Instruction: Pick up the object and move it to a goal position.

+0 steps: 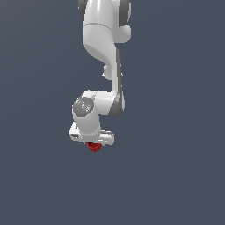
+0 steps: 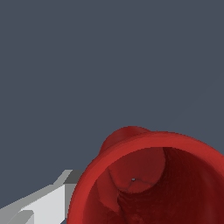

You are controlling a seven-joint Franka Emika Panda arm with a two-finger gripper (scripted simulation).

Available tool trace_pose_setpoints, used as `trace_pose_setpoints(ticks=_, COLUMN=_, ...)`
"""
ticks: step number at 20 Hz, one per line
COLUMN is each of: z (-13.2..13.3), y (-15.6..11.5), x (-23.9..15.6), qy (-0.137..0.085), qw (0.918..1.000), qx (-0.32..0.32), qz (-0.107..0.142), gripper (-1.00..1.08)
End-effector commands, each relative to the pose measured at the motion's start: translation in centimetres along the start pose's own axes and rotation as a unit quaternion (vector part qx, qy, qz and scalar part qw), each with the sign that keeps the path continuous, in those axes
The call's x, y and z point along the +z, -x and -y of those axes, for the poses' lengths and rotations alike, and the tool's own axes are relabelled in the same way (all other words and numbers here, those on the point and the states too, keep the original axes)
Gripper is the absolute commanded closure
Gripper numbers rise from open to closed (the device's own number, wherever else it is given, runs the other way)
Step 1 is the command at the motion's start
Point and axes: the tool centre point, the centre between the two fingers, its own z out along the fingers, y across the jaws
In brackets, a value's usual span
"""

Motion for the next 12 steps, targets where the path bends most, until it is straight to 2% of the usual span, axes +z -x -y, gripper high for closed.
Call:
trace_pose_setpoints(ticks=1, z=0.0, y=0.1, x=-0.7, qy=0.000, qw=1.0000, qx=0.000, qz=-0.001, gripper=1.08)
trace_pose_setpoints(ticks=12, z=0.0, y=2.4, x=-7.2, qy=0.000, qw=1.0000, qx=0.000, qz=-0.001, gripper=1.08)
